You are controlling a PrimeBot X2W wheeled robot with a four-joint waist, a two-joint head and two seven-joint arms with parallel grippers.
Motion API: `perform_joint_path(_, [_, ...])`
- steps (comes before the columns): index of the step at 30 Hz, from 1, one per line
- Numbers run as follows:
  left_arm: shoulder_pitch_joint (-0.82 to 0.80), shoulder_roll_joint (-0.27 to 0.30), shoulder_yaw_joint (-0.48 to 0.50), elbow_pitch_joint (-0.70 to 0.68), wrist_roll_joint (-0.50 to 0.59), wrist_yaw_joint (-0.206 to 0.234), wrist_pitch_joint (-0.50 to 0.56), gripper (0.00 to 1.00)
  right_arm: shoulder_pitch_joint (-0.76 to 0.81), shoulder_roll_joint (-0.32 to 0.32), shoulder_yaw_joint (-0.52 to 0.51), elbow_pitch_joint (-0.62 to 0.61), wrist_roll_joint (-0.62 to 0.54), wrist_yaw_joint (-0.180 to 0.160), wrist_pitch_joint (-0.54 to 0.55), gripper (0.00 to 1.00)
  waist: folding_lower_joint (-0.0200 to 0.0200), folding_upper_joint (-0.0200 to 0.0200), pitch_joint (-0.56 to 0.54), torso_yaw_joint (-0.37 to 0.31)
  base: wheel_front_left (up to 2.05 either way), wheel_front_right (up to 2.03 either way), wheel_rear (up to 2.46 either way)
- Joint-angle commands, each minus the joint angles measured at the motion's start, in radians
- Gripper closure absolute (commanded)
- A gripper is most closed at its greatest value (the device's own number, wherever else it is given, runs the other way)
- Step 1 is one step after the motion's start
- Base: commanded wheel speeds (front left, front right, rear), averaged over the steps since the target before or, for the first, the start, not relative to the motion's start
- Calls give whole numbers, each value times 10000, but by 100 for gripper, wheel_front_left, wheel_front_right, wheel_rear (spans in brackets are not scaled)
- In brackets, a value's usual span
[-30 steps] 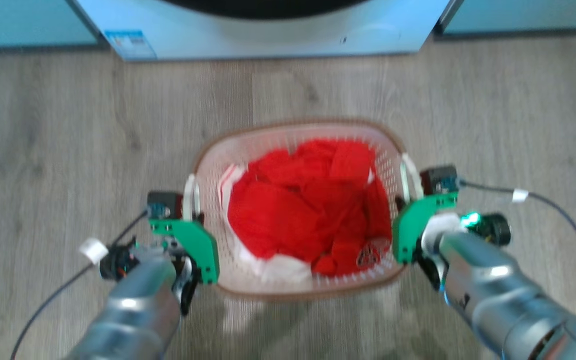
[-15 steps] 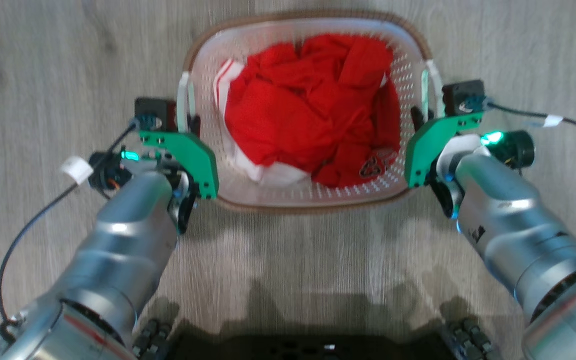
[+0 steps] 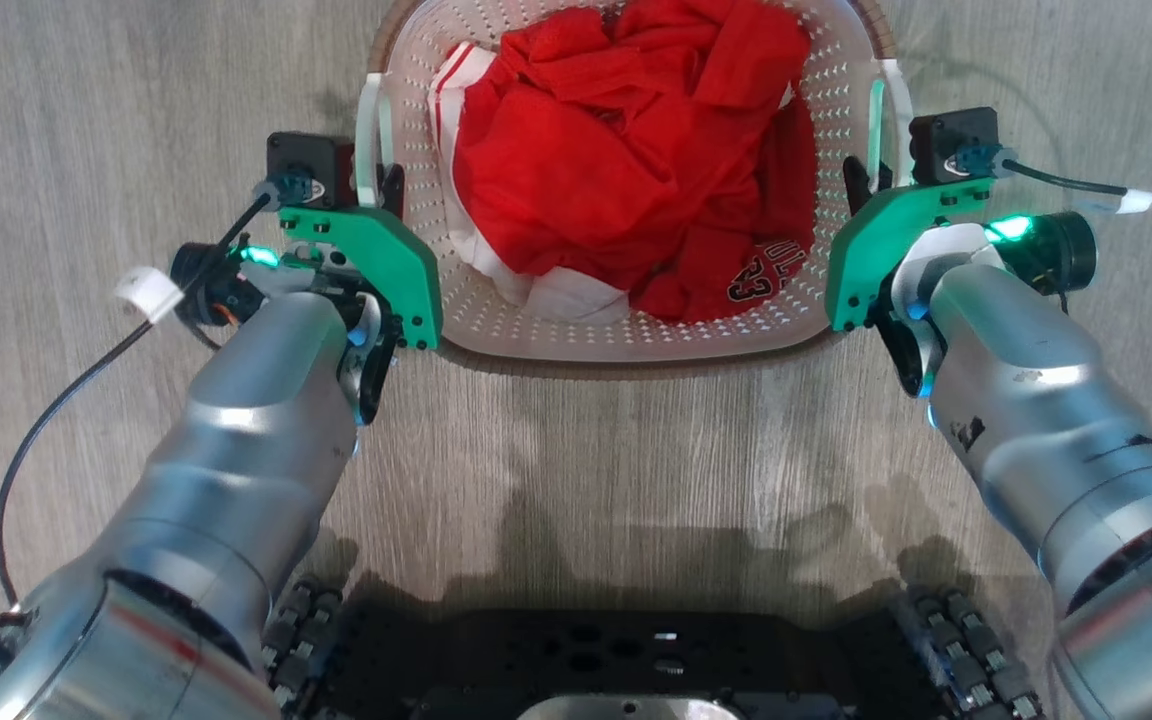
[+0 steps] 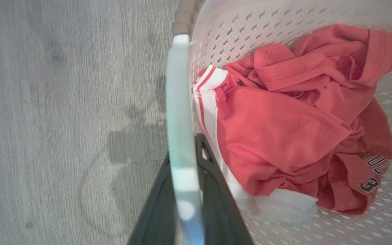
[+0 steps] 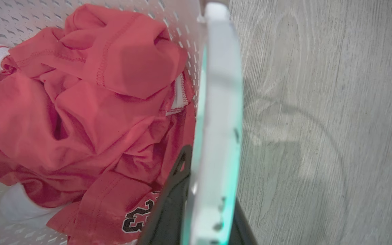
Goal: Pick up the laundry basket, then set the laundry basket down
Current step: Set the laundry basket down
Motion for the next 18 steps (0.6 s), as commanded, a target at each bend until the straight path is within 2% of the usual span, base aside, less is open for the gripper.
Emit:
perform_joint_path(1, [-129, 353, 191, -87, 130, 65, -138, 100, 347, 62, 36, -57, -245, -15, -139, 100, 0, 0, 38, 11, 0, 0, 0])
perform_joint_path(18, [-105, 353, 277, -285, 267, 2, -139, 100, 376, 189, -1511, -56, -1972, -15, -52, 100, 0, 0, 324, 109, 0, 0, 0])
